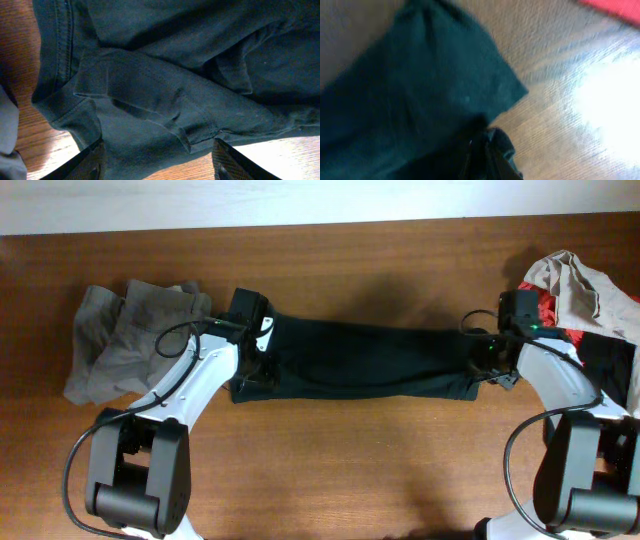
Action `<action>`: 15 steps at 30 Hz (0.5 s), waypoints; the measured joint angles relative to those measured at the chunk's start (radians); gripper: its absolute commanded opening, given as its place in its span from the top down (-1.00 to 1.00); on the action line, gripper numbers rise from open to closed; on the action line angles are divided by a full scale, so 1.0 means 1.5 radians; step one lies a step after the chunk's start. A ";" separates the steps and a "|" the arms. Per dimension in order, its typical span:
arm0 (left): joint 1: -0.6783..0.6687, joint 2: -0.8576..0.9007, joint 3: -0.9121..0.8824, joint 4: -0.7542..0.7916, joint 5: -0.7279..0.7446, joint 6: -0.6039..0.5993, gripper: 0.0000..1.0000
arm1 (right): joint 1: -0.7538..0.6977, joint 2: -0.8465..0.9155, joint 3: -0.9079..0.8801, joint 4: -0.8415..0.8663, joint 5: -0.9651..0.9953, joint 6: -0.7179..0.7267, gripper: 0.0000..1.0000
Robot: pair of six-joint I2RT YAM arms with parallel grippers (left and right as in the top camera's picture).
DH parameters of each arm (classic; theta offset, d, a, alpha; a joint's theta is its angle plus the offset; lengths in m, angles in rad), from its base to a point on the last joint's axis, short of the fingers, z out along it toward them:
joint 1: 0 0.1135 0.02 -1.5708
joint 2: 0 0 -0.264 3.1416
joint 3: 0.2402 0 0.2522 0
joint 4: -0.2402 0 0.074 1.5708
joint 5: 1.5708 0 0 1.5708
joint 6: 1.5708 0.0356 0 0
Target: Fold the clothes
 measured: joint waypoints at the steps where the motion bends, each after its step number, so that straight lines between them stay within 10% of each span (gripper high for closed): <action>1: 0.000 0.000 0.000 0.000 0.000 0.001 -0.35 | -0.005 0.000 0.000 0.010 0.000 0.000 0.72; 15: 0.000 0.000 0.000 -0.018 0.000 0.037 -0.44 | -0.013 0.000 0.063 -0.091 -0.054 -0.057 0.24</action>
